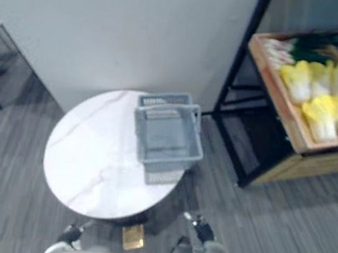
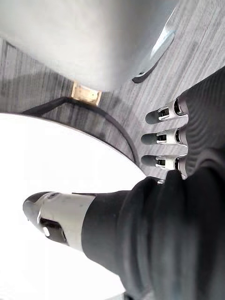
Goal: Pick vegetable in the basket
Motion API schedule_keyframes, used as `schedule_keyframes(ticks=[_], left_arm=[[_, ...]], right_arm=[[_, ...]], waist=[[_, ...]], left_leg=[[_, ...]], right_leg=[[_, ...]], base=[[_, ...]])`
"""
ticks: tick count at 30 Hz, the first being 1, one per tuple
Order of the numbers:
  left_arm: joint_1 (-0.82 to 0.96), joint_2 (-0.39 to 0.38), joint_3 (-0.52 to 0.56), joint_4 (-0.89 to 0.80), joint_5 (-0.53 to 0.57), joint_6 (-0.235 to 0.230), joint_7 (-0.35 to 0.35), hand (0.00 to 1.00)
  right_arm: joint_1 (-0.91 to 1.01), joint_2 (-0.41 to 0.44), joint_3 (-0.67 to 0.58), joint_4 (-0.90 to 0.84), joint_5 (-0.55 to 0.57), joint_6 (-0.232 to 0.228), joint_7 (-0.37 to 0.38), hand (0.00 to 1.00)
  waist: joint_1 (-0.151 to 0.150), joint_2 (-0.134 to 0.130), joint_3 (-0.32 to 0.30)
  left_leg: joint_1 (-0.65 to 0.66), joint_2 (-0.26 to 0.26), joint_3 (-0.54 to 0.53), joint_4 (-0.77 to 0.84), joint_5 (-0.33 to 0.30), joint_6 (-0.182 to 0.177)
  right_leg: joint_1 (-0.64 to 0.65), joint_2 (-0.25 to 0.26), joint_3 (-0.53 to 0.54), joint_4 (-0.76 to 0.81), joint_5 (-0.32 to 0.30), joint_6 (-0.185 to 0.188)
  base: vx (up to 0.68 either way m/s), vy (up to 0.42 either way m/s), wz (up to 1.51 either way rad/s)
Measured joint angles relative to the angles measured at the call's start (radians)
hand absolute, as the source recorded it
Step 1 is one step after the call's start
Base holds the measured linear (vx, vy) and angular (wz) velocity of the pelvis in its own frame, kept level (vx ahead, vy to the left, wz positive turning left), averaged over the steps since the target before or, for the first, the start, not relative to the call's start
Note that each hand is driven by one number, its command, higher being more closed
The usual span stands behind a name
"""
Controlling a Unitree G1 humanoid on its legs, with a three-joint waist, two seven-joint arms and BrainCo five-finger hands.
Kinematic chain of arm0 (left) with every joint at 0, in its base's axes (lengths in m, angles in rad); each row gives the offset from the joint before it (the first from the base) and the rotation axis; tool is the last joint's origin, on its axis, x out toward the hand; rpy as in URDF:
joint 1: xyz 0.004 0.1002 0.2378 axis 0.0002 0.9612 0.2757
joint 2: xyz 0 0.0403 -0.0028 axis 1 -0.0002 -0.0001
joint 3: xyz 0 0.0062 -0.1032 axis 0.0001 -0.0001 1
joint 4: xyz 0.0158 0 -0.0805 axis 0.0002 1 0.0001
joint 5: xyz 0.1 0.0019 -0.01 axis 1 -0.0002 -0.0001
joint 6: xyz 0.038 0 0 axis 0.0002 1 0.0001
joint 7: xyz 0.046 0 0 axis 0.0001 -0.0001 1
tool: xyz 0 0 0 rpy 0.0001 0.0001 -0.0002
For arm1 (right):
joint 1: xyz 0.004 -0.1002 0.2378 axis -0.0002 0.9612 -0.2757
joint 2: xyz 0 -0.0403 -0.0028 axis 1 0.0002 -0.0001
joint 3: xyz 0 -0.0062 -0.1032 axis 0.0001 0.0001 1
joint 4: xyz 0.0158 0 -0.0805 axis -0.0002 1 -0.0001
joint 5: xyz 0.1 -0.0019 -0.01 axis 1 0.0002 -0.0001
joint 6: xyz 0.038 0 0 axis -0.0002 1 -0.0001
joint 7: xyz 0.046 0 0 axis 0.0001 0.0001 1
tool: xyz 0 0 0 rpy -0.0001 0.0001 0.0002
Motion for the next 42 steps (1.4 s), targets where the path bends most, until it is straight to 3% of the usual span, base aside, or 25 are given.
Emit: schedule_keyframes(ticks=[2, 3, 6, 8, 12, 14, 15, 18, 22, 23, 31, 36, 42], left_arm=[[0.003, 0.002, -0.018, -0.014, 0.003, -0.006, 0.002, 0.00], [0.004, 0.007, -0.046, -0.018, 0.012, -0.007, 0.002, 0.00], [0.002, 0.021, -0.098, -0.026, 0.065, -0.006, 0.002, 0.00], [-0.006, 0.030, -0.122, -0.020, 0.099, 0.003, -0.005, 0.00], [-0.005, 0.038, -0.132, -0.019, 0.101, 0.004, -0.007, 0.00], [-0.007, 0.038, -0.133, -0.021, 0.101, 0.003, -0.014, 0.00], [-0.009, 0.041, -0.126, -0.023, 0.100, 0.002, -0.026, 0.00], [-0.003, 0.062, -0.145, -0.020, 0.101, 0.002, -0.043, 0.00], [-0.003, 0.084, -0.177, -0.013, 0.100, 0.002, -0.062, 0.00], [-0.003, 0.088, -0.177, -0.012, 0.100, 0.001, -0.063, 0.00], [0.011, 0.113, -0.194, -0.008, 0.098, 0.003, -0.063, 0.00], [0.011, 0.114, -0.190, -0.017, 0.094, 0.002, -0.059, 0.00], [0.011, 0.108, -0.167, -0.033, 0.085, 0.000, -0.039, 0.00]], right_arm=[[0.019, 0.000, 0.000, -0.008, 0.000, -0.003, -0.001, 0.00], [0.022, -0.008, -0.002, -0.012, 0.000, -0.006, -0.007, 0.00], [0.026, -0.039, -0.031, -0.010, 0.001, -0.002, -0.024, 0.00], [0.049, -0.051, -0.077, -0.009, 0.000, 0.010, -0.030, 0.00], [-0.011, -0.080, -0.153, 0.005, -0.057, 0.038, -0.072, 0.00], [-0.102, -0.169, -0.234, 0.020, -0.066, 0.040, -0.071, 0.00], [-0.105, -0.219, -0.288, -0.076, -0.041, 0.039, -0.071, 0.00], [-0.128, -0.331, -0.265, -0.398, -0.037, 0.015, -0.065, 0.00], [-0.182, -0.416, -0.263, -0.440, -0.079, 0.014, -0.070, 0.00], [-0.209, -0.429, -0.243, -0.443, -0.094, 0.017, -0.077, 0.00], [-0.466, -0.502, -0.083, -0.484, -0.238, 0.015, -0.118, 0.00], [-0.684, -0.513, 0.102, -0.473, -0.308, 0.013, -0.104, 0.00], [-0.880, -0.514, 0.172, -0.355, -0.367, 0.007, -0.098, 0.00]], waist=[[0.009, -0.005, 0.001], [0.006, -0.005, 0.001], [-0.012, -0.002, 0.002], [-0.019, 0.006, 0.008], [-0.030, 0.017, 0.003], [-0.035, 0.019, 0.008], [-0.030, 0.012, 0.013], [-0.037, 0.011, 0.014], [-0.040, 0.010, 0.016], [-0.040, 0.020, 0.011], [-0.027, 0.015, 0.058], [0.006, 0.010, 0.114], [0.038, 0.001, 0.170]], left_leg=[[-0.002, 0.020, 0.153, 0.047, -0.008, -0.010], [-0.014, 0.011, 0.236, 0.043, -0.020, -0.013], [-0.049, -0.054, 0.326, -0.123, -0.004, -0.011], [-0.043, -0.071, 0.336, -0.226, 0.057, -0.008], [-0.043, -0.081, 0.320, -0.364, 0.045, -0.018], [-0.021, -0.086, 0.323, -0.406, 0.034, -0.005], [-0.017, -0.097, 0.327, -0.408, 0.036, 0.002], [-0.045, -0.113, 0.370, -0.414, 0.031, 0.022], [-0.081, -0.129, 0.367, -0.445, 0.053, 0.036], [-0.090, -0.132, 0.366, -0.447, 0.061, 0.043], [-0.135, -0.149, 0.339, -0.445, 0.074, 0.049], [-0.159, -0.151, 0.308, -0.446, 0.082, 0.050], [-0.192, -0.157, 0.260, -0.454, 0.100, 0.052]], right_leg=[[0.074, -0.009, -0.027, -0.032, -0.007, -0.012], [0.094, -0.015, -0.042, -0.051, -0.008, -0.013], [0.086, -0.019, -0.065, -0.075, -0.010, -0.011], [0.085, -0.006, -0.071, -0.077, -0.020, 0.004], [0.018, 0.013, -0.059, -0.082, -0.005, 0.024], [0.012, 0.015, -0.048, -0.090, 0.014, 0.032], [0.011, 0.011, -0.034, -0.099, 0.027, 0.037], [-0.037, 0.007, 0.032, -0.107, 0.040, 0.060], [-0.093, 0.004, 0.072, -0.107, 0.047, 0.063], [-0.105, 0.004, 0.073, -0.108, 0.057, 0.066], [-0.121, 0.005, 0.059, -0.147, 0.099, 0.055], [-0.123, 0.008, 0.032, -0.161, 0.105, 0.050], [-0.124, 0.006, -0.002, -0.183, 0.114, 0.046]], base=[[0.27, -0.293, 0.63], [0.11, -0.118, 0.26], [0.06, -0.044, 0.19], [0.02, 0.042, 0.22], [-0.05, 0.108, 0.06], [-0.07, 0.096, -0.04], [-0.09, 0.101, -0.16], [-0.10, 0.089, -0.35], [-0.03, 0.051, -0.04], [0.01, 0.017, 0.05], [0.04, 0.014, 0.07], [0.02, 0.000, 0.15], [0.01, 0.009, 0.23]])
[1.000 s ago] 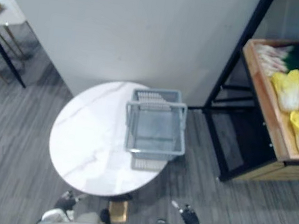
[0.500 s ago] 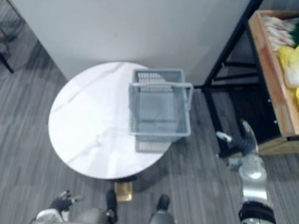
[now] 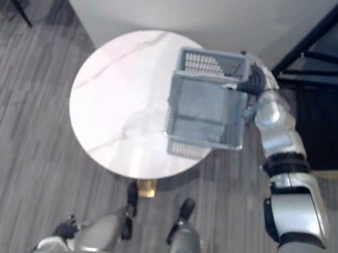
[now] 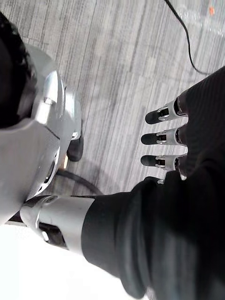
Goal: Pick vegetable in the basket
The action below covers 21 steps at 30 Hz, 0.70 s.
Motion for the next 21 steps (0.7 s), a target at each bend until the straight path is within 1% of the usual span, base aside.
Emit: schedule_keyframes(ticks=[2, 6, 8, 10, 12, 18, 21], left_arm=[[0.000, 0.000, 0.005, -0.007, -0.005, 0.000, 0.004, 0.00], [-0.002, 0.000, 0.005, -0.009, -0.006, 0.000, 0.008, 0.00], [-0.002, 0.000, 0.005, -0.010, -0.006, -0.001, 0.013, 0.00], [-0.002, 0.000, 0.004, -0.010, -0.006, -0.001, 0.015, 0.00], [-0.002, 0.000, 0.004, -0.010, -0.006, -0.001, 0.021, 0.00], [-0.002, 0.001, -0.002, -0.018, -0.006, -0.005, 0.036, 0.00], [-0.002, 0.003, -0.009, -0.018, -0.006, -0.008, 0.039, 0.00]], right_arm=[[-0.053, 0.000, 0.029, 0.040, -0.024, 0.000, 0.000, 0.00], [-0.108, 0.001, 0.035, 0.092, -0.027, 0.005, -0.004, 0.00], [-0.129, 0.001, 0.034, 0.124, -0.028, 0.009, -0.008, 0.00], [-0.135, 0.001, 0.034, 0.146, -0.035, 0.010, -0.012, 0.00], [-0.135, 0.001, 0.034, 0.150, -0.060, 0.012, -0.015, 0.00], [-0.137, 0.002, 0.034, 0.150, -0.066, 0.011, -0.016, 0.00], [-0.137, 0.001, 0.060, 0.148, -0.080, 0.011, -0.013, 0.00]], waist=[[0.014, -0.006, 0.015], [0.016, -0.007, 0.042], [0.027, -0.009, 0.056], [0.031, -0.008, 0.059], [0.029, -0.009, 0.060], [0.031, -0.012, 0.071], [0.029, -0.012, 0.071]], left_leg=[[-0.007, -0.004, -0.004, 0.000, 0.000, 0.000], [-0.016, -0.010, -0.025, 0.000, 0.005, 0.001], [-0.018, -0.010, -0.027, 0.000, 0.005, 0.001], [-0.023, -0.011, -0.033, 0.000, 0.006, 0.000], [-0.031, -0.011, -0.045, -0.001, 0.009, -0.001], [-0.031, -0.011, -0.048, -0.001, 0.012, -0.002], [-0.031, -0.011, -0.049, -0.001, 0.015, -0.004]], right_leg=[[0.000, -0.001, -0.001, -0.011, 0.005, 0.000], [0.001, -0.005, -0.010, -0.016, 0.006, 0.000], [0.001, -0.005, -0.012, -0.018, 0.006, 0.000], [0.001, -0.004, -0.017, -0.022, 0.006, 0.000], [0.002, -0.004, -0.028, -0.028, 0.007, -0.002], [0.004, -0.004, -0.029, -0.029, 0.008, -0.003], [0.004, -0.004, -0.029, -0.029, 0.009, -0.002]], base=[[0.02, 0.018, 0.05], [0.03, 0.021, 0.11], [0.03, 0.013, 0.06], [0.03, 0.004, 0.09], [0.03, 0.002, 0.13], [0.00, 0.000, 0.01], [0.00, 0.000, 0.00]])
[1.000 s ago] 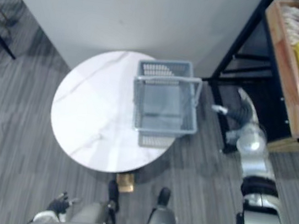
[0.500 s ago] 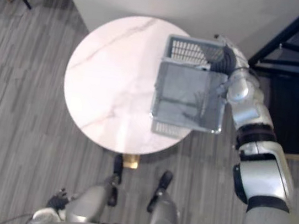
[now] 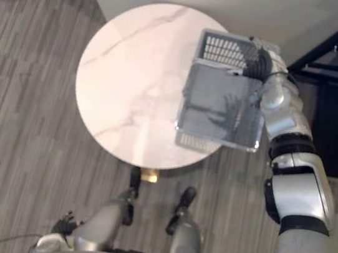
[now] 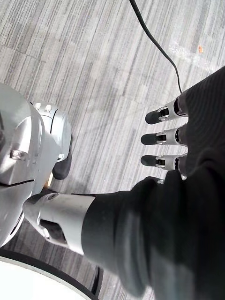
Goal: Pick vegetable in the basket
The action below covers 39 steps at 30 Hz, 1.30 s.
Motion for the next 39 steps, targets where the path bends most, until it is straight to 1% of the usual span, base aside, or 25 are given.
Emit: schedule_keyframes(ticks=[1, 8, 10, 13, 15, 21, 26, 32, 36, 39], left_arm=[[0.000, 0.000, -0.001, 0.000, 0.000, 0.000, 0.001, 0.00], [0.000, 0.003, -0.009, -0.001, 0.001, -0.001, 0.004, 0.00], [0.000, 0.005, -0.009, -0.002, 0.002, -0.001, 0.004, 0.00], [0.000, 0.006, -0.009, -0.005, 0.002, 0.000, 0.004, 0.00], [0.000, 0.007, -0.010, -0.010, 0.002, -0.001, 0.005, 0.00], [-0.002, 0.014, -0.028, -0.010, 0.003, -0.002, 0.006, 0.00], [-0.002, 0.014, -0.029, -0.010, 0.003, -0.005, 0.008, 0.00], [-0.002, 0.013, -0.030, -0.010, 0.003, -0.015, 0.009, 0.00], [-0.003, 0.010, -0.031, -0.010, 0.003, -0.015, 0.009, 0.00], [-0.003, 0.009, -0.031, -0.010, 0.003, -0.015, 0.011, 0.00]], right_arm=[[0.000, 0.000, 0.012, 0.000, -0.023, -0.002, 0.006, 0.00], [0.007, -0.001, 0.053, -0.047, -0.027, -0.008, 0.007, 0.00], [0.007, -0.004, 0.081, -0.063, -0.056, -0.021, 0.012, 0.00], [0.016, -0.022, 0.117, -0.090, -0.064, -0.036, 0.023, 0.00], [0.019, -0.030, 0.122, -0.090, -0.065, -0.037, 0.025, 0.00], [0.019, -0.095, 0.162, -0.124, -0.104, -0.046, 0.026, 0.00], [0.020, -0.097, 0.161, -0.092, -0.141, -0.058, 0.024, 0.00], [0.020, -0.098, 0.157, -0.038, -0.143, -0.057, 0.017, 0.00], [0.020, -0.099, 0.142, -0.014, -0.145, -0.056, 0.011, 0.00], [0.019, -0.100, 0.117, 0.002, -0.175, -0.050, 0.002, 0.00]], waist=[[0.000, 0.000, 0.001], [-0.003, -0.004, 0.003], [-0.006, -0.008, 0.006], [-0.003, -0.009, 0.007], [-0.001, -0.010, 0.007], [0.000, -0.010, 0.007], [0.002, -0.010, 0.009], [0.002, -0.008, 0.010], [0.003, 0.000, 0.024], [0.005, 0.002, 0.025]], left_leg=[[0.000, 0.000, 0.000, 0.000, 0.001, 0.000], [0.000, 0.001, 0.000, 0.000, 0.003, -0.001], [0.000, 0.001, 0.000, 0.000, 0.003, -0.001], [0.000, 0.001, 0.000, 0.000, 0.003, -0.001], [0.000, 0.003, 0.000, 0.000, 0.003, -0.001], [0.000, 0.006, 0.002, 0.000, 0.003, 0.000], [-0.005, 0.003, 0.003, 0.000, 0.003, -0.001], [-0.010, 0.003, 0.002, 0.000, 0.004, -0.001], [-0.021, 0.002, 0.001, 0.000, 0.008, -0.001], [-0.022, 0.001, 0.000, 0.000, 0.009, -0.001]], right_leg=[[0.000, 0.000, 0.000, 0.000, 0.000, 0.000], [-0.001, 0.000, 0.003, 0.001, 0.002, 0.004], [-0.001, 0.001, 0.003, 0.001, 0.002, 0.004], [-0.002, 0.000, 0.003, 0.001, 0.002, 0.004], [-0.002, 0.001, 0.005, 0.001, 0.002, 0.004], [-0.004, 0.003, 0.009, 0.004, 0.003, 0.004], [-0.019, 0.002, 0.020, 0.015, 0.002, 0.004], [-0.026, 0.002, 0.020, 0.016, 0.002, 0.003], [-0.037, 0.001, 0.022, 0.017, 0.003, 0.003], [-0.037, 0.001, 0.022, 0.015, 0.003, 0.003]], base=[[0.00, 0.000, 0.00], [0.00, 0.000, 0.00], [0.00, 0.000, 0.00], [0.00, 0.000, 0.00], [0.00, 0.000, 0.00], [0.00, 0.000, 0.00], [0.00, 0.002, -0.05], [0.00, 0.000, 0.00], [0.02, 0.005, 0.00], [0.04, 0.003, -0.01]])
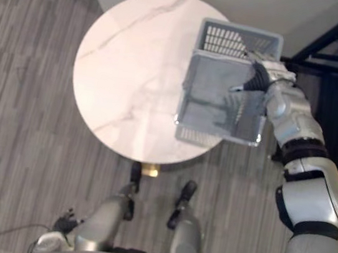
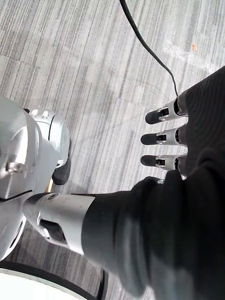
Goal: Pick vegetable in the basket
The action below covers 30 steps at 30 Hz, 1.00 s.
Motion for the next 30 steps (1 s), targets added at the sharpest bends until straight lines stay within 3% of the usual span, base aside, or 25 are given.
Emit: schedule_keyframes(ticks=[3, 4, 25, 30], left_arm=[[0.000, -0.001, -0.009, 0.000, 0.000, -0.001, 0.005, 0.00], [0.000, -0.002, -0.010, 0.000, -0.001, -0.002, 0.008, 0.00], [0.000, -0.001, -0.028, 0.001, 0.018, -0.006, 0.031, 0.00], [-0.004, 0.000, -0.029, 0.000, 0.018, -0.003, 0.032, 0.00]], right_arm=[[0.000, 0.000, -0.001, 0.000, -0.002, 0.001, -0.022, 0.00], [0.000, 0.000, -0.003, 0.000, -0.002, 0.001, -0.025, 1.00], [-0.018, 0.036, 0.005, 0.029, -0.004, 0.016, -0.021, 1.00], [-0.018, 0.042, 0.067, -0.021, -0.007, 0.017, -0.007, 1.00]], waist=[[0.000, 0.008, 0.004], [0.000, 0.010, 0.005], [0.004, 0.015, 0.007], [0.003, 0.014, 0.007]], left_leg=[[0.000, -0.001, 0.000, 0.000, 0.000, 0.000], [0.000, -0.001, 0.000, 0.000, 0.000, 0.000], [0.003, 0.002, -0.028, -0.001, 0.011, -0.014], [0.014, 0.007, -0.026, 0.000, 0.012, -0.013]], right_leg=[[0.000, -0.001, 0.002, 0.000, 0.000, 0.000], [0.000, -0.001, 0.002, 0.000, 0.000, 0.000], [0.006, 0.001, -0.006, 0.000, 0.002, -0.003], [0.017, 0.003, -0.003, 0.000, 0.006, -0.004]], base=[[0.00, 0.000, 0.00], [0.00, 0.000, 0.00], [0.00, 0.001, 0.00], [0.00, 0.002, -0.01]])
